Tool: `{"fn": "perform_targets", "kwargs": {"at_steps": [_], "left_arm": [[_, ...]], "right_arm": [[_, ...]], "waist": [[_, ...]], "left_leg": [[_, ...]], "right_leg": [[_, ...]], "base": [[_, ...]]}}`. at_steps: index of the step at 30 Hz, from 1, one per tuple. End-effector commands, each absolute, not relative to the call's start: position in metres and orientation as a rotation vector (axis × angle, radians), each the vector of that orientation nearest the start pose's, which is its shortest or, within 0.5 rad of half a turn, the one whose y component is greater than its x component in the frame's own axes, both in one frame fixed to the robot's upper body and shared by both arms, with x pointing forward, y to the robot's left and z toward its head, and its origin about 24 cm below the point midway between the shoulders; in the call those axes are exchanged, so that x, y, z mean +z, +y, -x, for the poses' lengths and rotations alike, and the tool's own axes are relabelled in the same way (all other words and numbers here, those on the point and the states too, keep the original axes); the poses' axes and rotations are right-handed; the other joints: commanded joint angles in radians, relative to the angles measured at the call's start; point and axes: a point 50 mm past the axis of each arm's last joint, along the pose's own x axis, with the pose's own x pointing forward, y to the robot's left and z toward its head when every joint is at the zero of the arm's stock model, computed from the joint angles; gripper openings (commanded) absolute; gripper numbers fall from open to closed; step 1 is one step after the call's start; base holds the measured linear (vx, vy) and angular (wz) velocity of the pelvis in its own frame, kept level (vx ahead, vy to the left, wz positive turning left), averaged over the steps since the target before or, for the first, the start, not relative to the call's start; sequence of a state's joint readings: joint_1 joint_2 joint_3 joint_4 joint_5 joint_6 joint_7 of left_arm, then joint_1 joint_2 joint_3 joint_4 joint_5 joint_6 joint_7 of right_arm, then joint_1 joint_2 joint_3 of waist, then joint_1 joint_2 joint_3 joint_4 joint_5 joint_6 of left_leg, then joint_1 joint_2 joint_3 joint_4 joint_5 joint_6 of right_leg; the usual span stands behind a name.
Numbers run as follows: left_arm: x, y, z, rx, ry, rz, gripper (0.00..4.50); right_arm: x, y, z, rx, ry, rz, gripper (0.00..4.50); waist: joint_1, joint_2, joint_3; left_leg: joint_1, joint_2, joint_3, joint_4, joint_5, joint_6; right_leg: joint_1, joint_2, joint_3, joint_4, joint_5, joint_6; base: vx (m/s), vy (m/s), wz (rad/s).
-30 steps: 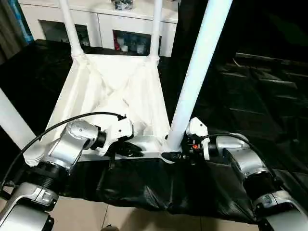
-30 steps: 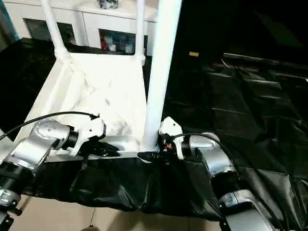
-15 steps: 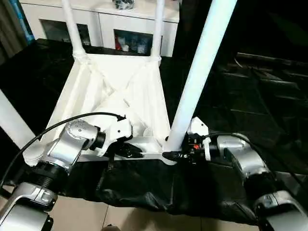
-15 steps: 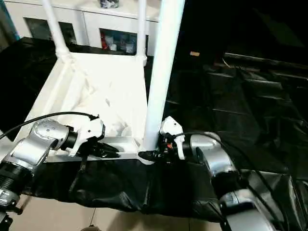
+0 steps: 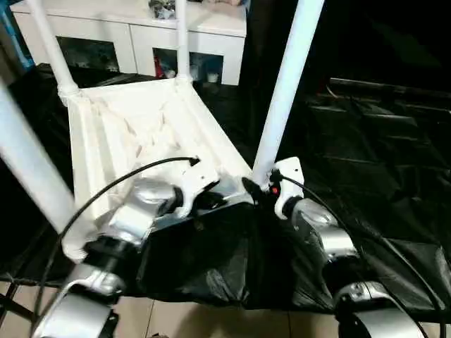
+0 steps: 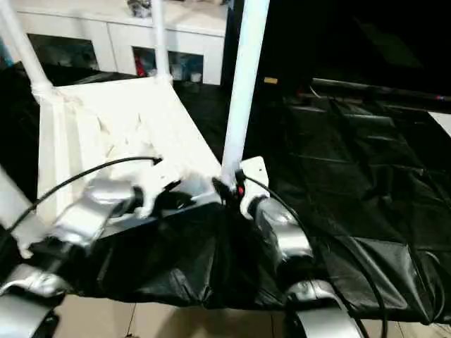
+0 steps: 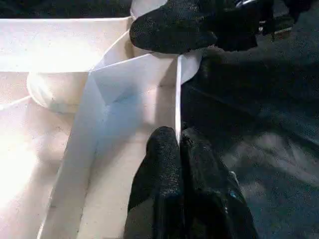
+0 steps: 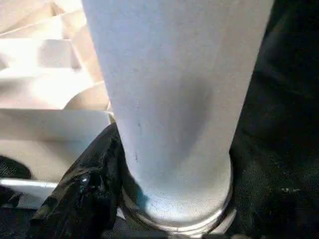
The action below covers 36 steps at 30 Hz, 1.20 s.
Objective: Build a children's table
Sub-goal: Rotate leg to tighten
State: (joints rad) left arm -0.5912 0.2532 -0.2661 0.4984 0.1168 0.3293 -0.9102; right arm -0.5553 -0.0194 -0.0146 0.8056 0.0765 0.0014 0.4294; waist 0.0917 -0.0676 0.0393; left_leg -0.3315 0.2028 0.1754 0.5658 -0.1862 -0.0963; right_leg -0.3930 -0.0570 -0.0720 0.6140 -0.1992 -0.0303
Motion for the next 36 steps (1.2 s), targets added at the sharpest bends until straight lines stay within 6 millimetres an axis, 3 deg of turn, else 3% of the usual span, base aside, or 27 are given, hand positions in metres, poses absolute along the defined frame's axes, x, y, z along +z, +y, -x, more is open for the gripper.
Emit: {"fn": "perform_targets", "kwargs": {"at_steps": [1, 7, 11, 16, 19, 23, 27, 33, 36], "left_arm": [[0.037, 0.062, -0.312, -1.191, 0.496, -0.382, 0.00], [0.039, 0.079, -0.312, -1.196, 0.499, -0.393, 0.00], [0.040, 0.089, -0.309, -1.234, 0.505, -0.400, 0.00], [0.046, 0.111, -0.303, -1.347, 0.510, -0.394, 0.00], [0.053, 0.123, -0.302, -1.396, 0.505, -0.406, 0.00], [0.055, 0.130, -0.303, -1.403, 0.513, -0.419, 0.00], [0.059, 0.140, -0.304, -1.420, 0.525, -0.442, 0.00], [0.060, 0.148, -0.303, -1.438, 0.539, -0.448, 0.00], [0.060, 0.148, -0.303, -1.438, 0.541, -0.448, 0.00]], "right_arm": [[0.028, -0.036, -0.327, 0.752, 0.234, -0.109, 3.01], [0.028, -0.060, -0.325, 0.834, 0.216, -0.082, 3.71], [0.029, -0.076, -0.323, 0.889, 0.213, -0.052, 4.11], [0.033, -0.102, -0.314, 1.087, 0.229, 0.003, 4.11], [0.035, -0.114, -0.308, 1.210, 0.265, 0.052, 4.11], [0.036, -0.119, -0.306, 1.249, 0.285, 0.081, 3.76], [0.037, -0.124, -0.306, 1.303, 0.315, 0.112, 3.47], [0.038, -0.125, -0.303, 1.379, 0.348, 0.130, 3.03], [0.037, -0.124, -0.302, 1.384, 0.351, 0.126, 2.83]], "waist": [[0.006, 0.012, -0.044], [0.006, 0.012, -0.043], [0.008, 0.010, -0.052], [0.008, 0.010, -0.054], [0.011, 0.012, -0.051], [0.025, 0.013, -0.047], [0.026, 0.012, -0.047], [0.032, 0.011, -0.052], [0.035, 0.010, -0.051]], "left_leg": [[-0.006, 0.031, -0.012, -0.068, -0.223, 0.007], [-0.008, 0.033, -0.013, -0.070, -0.232, 0.019], [-0.014, 0.031, -0.009, -0.061, -0.138, 0.048], [-0.013, 0.030, -0.005, -0.053, -0.088, 0.092], [-0.013, 0.033, -0.004, -0.054, -0.107, 0.097], [-0.006, 0.038, -0.005, -0.058, -0.157, 0.057], [-0.007, 0.037, -0.006, -0.059, -0.166, 0.046], [-0.011, 0.036, -0.004, -0.053, -0.110, 0.060], [-0.010, 0.036, -0.003, -0.053, -0.119, 0.058]], "right_leg": [[0.041, -0.091, 0.058, -0.087, -0.265, -0.147], [0.043, -0.091, 0.057, -0.088, -0.280, -0.144], [0.052, -0.089, 0.057, -0.071, -0.120, -0.180], [0.053, -0.083, 0.055, -0.056, 0.019, -0.225], [0.052, -0.086, 0.055, -0.060, -0.012, -0.231], [0.049, -0.088, 0.055, -0.067, -0.115, -0.213], [0.048, -0.088, 0.055, -0.069, -0.141, -0.204], [0.051, -0.085, 0.053, -0.057, -0.058, -0.215], [0.050, -0.086, 0.053, -0.058, -0.073, -0.214]], "base": [[0.000, 0.000, 0.00], [0.000, 0.000, 0.00], [0.000, 0.000, 0.00], [0.000, 0.000, 0.00], [0.000, 0.000, 0.00], [0.000, 0.000, 0.00], [0.000, 0.000, 0.00], [0.000, 0.000, 0.00], [0.000, 0.000, 0.00]]}}
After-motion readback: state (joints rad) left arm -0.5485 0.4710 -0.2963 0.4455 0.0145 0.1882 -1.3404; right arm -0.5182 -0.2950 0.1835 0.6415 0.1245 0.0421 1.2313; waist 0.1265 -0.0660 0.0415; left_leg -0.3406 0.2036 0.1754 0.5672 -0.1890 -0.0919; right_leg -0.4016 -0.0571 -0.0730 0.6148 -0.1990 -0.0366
